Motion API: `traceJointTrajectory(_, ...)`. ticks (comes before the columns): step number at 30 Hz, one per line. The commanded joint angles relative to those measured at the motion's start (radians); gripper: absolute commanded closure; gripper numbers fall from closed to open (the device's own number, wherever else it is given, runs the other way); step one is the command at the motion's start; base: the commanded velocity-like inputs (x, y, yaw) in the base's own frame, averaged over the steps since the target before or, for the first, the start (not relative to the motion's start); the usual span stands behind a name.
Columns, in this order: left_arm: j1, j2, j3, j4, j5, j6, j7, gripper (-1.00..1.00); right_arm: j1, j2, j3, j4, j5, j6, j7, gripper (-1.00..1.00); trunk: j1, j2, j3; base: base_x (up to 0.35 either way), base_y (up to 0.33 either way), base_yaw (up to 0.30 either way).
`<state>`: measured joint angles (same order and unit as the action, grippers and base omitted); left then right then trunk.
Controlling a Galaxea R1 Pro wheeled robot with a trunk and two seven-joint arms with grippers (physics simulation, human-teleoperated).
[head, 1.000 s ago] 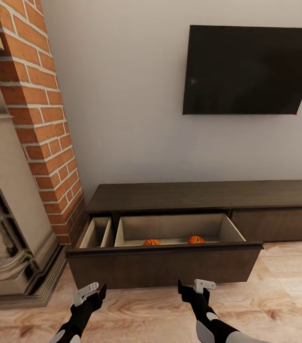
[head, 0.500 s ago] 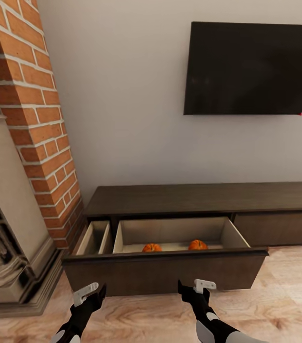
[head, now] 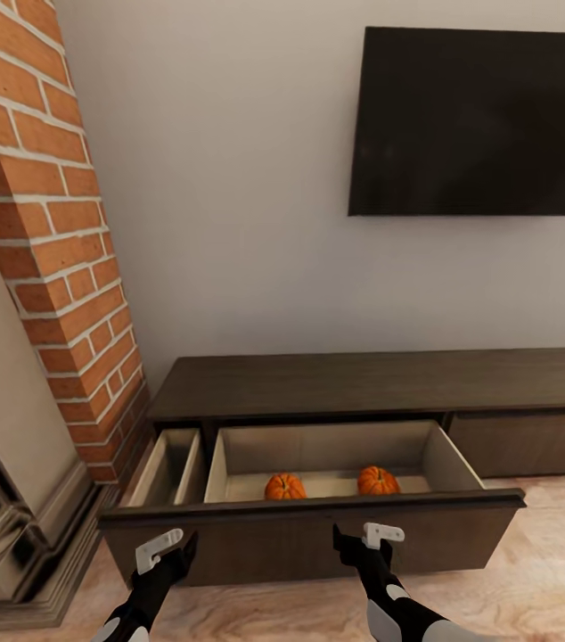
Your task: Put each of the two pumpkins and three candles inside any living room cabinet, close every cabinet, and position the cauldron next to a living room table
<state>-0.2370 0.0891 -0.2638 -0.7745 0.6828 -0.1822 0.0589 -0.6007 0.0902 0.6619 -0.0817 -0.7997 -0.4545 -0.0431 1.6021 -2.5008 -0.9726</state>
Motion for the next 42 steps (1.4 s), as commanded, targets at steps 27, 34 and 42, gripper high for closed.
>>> traceJointTrajectory(27,-0.001,0.003,-0.008,0.001,0.013,-0.005,0.006,-1.0,-0.001,0.0,0.008,0.0,-0.006,-0.002,-0.004,-1.0,0.0,0.0,-0.001,0.123,0.0,0.0)
traceJointTrajectory(34,-0.001,0.003,-0.008,0.001,0.013,-0.005,0.006,-1.0,-0.001,0.0,0.008,0.0,-0.006,-0.003,-0.004,-1.0,0.0,0.0,-0.001,0.117,0.0,0.0)
traceJointTrajectory(42,-0.001,0.004,-0.008,0.001,0.013,-0.003,0.006,-1.0,-0.001,0.0,0.008,0.0,-0.006,-0.002,-0.004,-1.0,0.0,0.0,-0.001,0.145,0.0,0.0)
